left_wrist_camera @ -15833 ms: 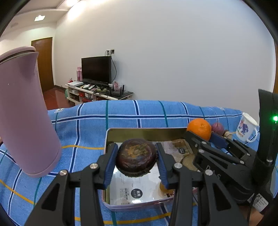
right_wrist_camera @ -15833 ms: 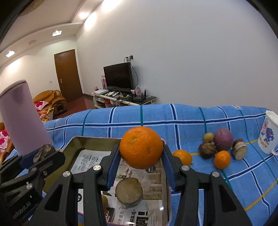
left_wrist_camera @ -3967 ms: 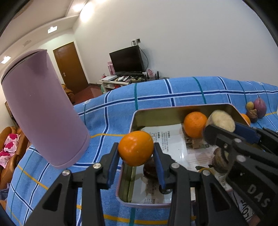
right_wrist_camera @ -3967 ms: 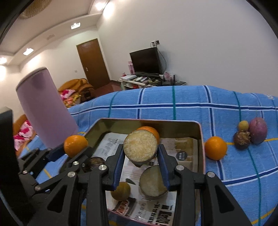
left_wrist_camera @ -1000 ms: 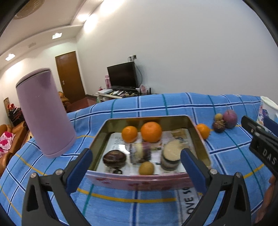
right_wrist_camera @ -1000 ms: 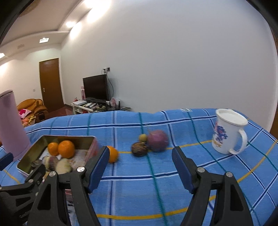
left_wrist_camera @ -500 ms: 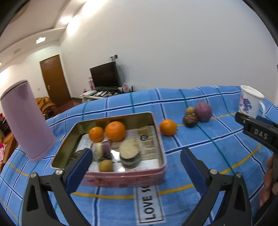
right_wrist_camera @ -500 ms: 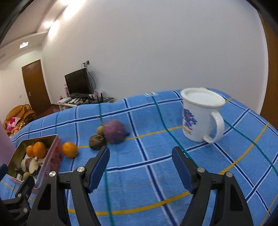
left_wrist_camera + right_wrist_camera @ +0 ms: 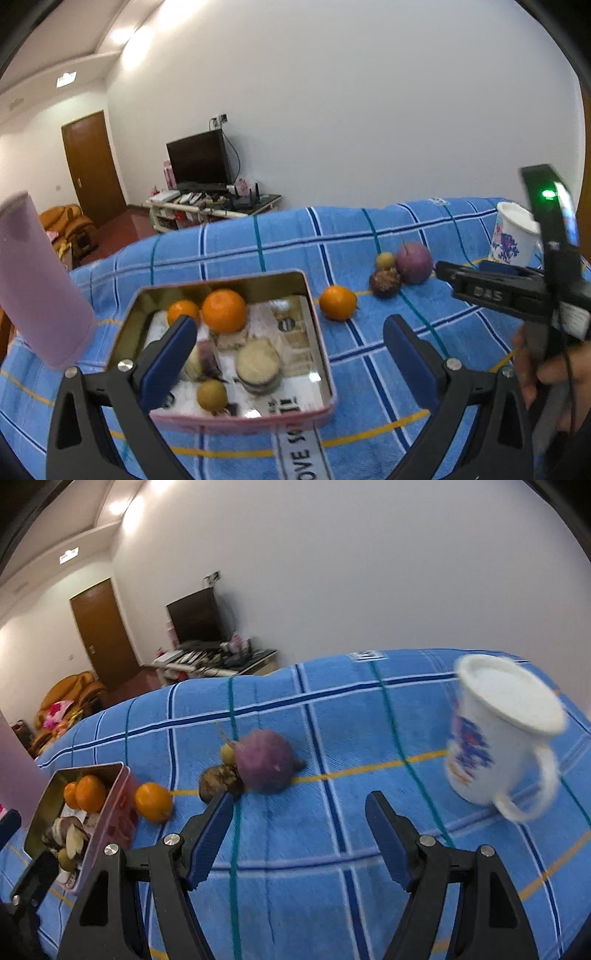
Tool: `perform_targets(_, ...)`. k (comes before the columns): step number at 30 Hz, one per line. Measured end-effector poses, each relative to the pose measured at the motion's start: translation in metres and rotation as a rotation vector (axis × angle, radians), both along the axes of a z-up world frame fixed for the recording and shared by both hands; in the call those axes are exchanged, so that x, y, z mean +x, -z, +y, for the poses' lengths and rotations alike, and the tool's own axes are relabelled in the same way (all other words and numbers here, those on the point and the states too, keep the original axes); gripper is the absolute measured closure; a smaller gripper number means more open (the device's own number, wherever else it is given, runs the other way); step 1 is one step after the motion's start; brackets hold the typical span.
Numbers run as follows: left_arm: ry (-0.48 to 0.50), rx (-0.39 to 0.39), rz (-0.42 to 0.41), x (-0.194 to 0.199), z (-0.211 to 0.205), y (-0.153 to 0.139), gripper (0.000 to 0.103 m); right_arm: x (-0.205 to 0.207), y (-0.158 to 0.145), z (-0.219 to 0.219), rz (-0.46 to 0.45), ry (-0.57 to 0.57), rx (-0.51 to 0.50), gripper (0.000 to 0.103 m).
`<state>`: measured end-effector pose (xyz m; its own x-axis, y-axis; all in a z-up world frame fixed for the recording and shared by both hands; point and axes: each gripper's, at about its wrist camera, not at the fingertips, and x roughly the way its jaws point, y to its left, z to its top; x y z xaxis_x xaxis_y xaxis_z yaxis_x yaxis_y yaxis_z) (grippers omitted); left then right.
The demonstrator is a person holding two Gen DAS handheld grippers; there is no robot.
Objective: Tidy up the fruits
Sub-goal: 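Move both open grippers back toward the purple turnip and small fruits, then close the right gripper around the purple turnip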
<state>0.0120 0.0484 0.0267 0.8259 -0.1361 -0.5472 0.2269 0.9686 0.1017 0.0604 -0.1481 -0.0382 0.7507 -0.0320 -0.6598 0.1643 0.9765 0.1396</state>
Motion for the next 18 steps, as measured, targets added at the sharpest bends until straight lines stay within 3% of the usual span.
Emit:
perform_targets(5, 0.013, 0.047, -0.011, 0.015, -0.007, -0.005, 0.003, 0.037, 0.012, 0.0, 0.041, -0.031, 0.032, 0.028)
perform_targets(12, 0.055, 0.06, 0.072, 0.047, -0.048, -0.003, 0.008, 0.062, 0.028, 0.003, 0.081, -0.101, 0.096, 0.051)
perform_targets(18, 0.08, 0.11, 0.133, 0.054, -0.085, 0.012, 0.013, 0.071, 0.037, -0.004, 0.114, -0.149, 0.157, 0.056)
